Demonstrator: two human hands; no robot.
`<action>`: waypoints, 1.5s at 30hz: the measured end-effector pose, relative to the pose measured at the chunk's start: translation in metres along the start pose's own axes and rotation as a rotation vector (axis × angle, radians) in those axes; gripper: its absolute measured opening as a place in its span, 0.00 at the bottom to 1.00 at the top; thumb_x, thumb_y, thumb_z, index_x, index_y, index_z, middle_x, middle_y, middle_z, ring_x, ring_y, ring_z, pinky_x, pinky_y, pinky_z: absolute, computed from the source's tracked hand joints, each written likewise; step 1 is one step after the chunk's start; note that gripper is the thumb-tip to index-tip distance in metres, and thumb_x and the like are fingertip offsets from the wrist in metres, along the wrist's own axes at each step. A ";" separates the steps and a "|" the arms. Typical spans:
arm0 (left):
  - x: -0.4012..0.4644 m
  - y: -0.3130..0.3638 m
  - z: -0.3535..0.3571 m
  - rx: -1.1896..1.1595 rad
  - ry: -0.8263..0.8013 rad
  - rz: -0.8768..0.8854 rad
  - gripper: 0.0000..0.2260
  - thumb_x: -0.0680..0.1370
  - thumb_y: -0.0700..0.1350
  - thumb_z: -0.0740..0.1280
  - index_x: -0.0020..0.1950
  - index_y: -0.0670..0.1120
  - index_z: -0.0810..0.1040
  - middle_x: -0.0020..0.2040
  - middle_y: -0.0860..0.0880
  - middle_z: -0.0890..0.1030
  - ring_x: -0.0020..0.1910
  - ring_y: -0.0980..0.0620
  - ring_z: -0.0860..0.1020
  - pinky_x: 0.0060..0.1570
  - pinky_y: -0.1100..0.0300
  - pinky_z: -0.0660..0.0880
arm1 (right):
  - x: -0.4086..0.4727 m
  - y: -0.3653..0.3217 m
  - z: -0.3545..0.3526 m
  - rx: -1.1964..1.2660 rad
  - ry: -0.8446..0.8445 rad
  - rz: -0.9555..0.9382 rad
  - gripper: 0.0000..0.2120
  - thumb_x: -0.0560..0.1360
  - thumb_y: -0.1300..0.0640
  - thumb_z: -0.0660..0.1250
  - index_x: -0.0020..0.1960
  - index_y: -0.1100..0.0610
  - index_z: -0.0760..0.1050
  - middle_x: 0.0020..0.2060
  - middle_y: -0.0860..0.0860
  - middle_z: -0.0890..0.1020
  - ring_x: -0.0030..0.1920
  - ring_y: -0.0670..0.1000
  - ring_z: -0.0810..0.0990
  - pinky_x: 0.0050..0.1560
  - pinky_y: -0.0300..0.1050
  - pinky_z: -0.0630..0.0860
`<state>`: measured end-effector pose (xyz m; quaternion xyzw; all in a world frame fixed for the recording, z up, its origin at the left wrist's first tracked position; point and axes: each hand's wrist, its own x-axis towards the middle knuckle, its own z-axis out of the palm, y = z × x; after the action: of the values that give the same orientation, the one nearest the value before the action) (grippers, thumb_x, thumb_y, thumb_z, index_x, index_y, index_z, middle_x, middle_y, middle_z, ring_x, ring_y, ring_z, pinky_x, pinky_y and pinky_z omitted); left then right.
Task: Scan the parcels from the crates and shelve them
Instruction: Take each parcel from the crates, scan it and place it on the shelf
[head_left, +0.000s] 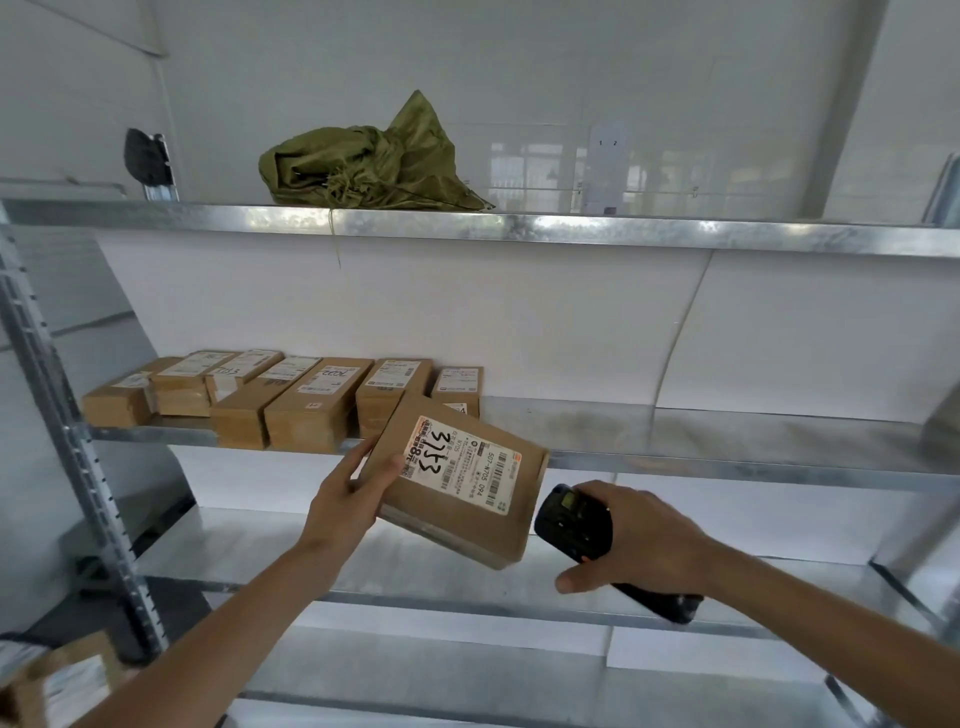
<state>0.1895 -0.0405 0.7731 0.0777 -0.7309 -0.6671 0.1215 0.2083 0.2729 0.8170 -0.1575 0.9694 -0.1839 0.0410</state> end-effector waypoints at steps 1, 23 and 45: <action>-0.001 0.002 0.006 -0.032 0.002 -0.015 0.19 0.77 0.58 0.71 0.67 0.62 0.75 0.52 0.53 0.86 0.59 0.47 0.80 0.59 0.46 0.78 | -0.002 0.000 0.005 0.099 -0.003 -0.005 0.36 0.62 0.33 0.81 0.65 0.40 0.70 0.54 0.39 0.80 0.52 0.42 0.79 0.54 0.40 0.77; -0.001 0.003 0.033 -0.087 -0.241 0.021 0.21 0.73 0.59 0.74 0.64 0.66 0.71 0.62 0.53 0.81 0.61 0.52 0.79 0.54 0.51 0.78 | -0.005 0.032 0.015 0.552 0.203 0.056 0.26 0.64 0.50 0.85 0.58 0.39 0.80 0.46 0.38 0.85 0.45 0.39 0.83 0.41 0.28 0.75; 0.002 -0.013 0.028 -0.071 -0.213 -0.022 0.23 0.75 0.50 0.75 0.59 0.64 0.64 0.67 0.52 0.72 0.55 0.41 0.82 0.34 0.57 0.81 | 0.023 -0.002 0.032 0.405 0.459 0.086 0.36 0.63 0.46 0.84 0.67 0.42 0.74 0.61 0.42 0.74 0.56 0.44 0.76 0.46 0.28 0.68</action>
<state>0.1786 -0.0155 0.7580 0.0099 -0.7146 -0.6984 0.0383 0.1913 0.2532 0.7875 -0.0596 0.9028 -0.4020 -0.1406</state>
